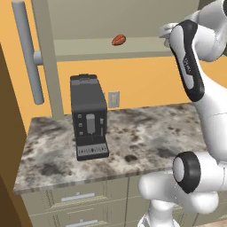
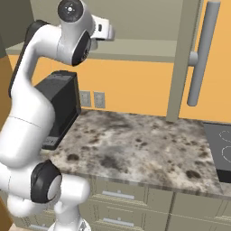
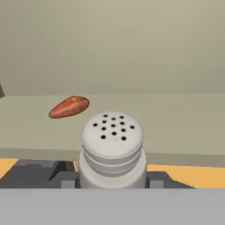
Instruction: The dining table condiment station is running low on shaker. Refill the condiment station by opening the cabinet and taking the shaker from the cabinet and placing it on the dining table.
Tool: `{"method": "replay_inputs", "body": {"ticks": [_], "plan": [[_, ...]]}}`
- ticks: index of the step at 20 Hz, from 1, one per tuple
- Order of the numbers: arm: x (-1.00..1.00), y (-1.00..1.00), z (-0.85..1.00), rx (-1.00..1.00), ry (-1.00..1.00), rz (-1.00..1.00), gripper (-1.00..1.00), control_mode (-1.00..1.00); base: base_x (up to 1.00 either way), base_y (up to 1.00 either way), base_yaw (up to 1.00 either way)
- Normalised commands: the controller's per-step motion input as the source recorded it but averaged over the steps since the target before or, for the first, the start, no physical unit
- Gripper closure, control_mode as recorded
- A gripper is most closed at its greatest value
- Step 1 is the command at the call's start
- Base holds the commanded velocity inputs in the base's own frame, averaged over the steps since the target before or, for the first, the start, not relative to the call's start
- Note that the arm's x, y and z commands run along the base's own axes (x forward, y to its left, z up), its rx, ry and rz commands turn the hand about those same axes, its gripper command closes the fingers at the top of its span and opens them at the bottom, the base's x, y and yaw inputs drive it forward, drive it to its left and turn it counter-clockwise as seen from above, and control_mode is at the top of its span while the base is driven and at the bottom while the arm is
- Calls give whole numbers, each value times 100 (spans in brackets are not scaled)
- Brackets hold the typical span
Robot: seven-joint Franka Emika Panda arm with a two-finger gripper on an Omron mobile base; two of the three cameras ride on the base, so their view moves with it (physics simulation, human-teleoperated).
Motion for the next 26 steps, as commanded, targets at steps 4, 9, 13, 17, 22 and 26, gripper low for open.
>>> {"method": "replay_inputs", "body": {"ticks": [4, 9, 13, 17, 22, 26], "plan": [[-100, 0, -42, -5, 2, 2, 100, -100, 0, 0, 0], [-100, 12, -77, -11, 20, 1, 100, -100, 0, 0, 0], [-69, 0, -77, -10, 11, 0, 100, -100, 0, 0, 0], [-2, 0, -30, -2, -2, 0, 100, -100, 0, 0, 0], [0, 0, -2, 0, -1, 0, 100, -100, 0, 0, 0], [0, 0, 0, 0, 0, 0, 100, -100, 0, 0, 0]]}}
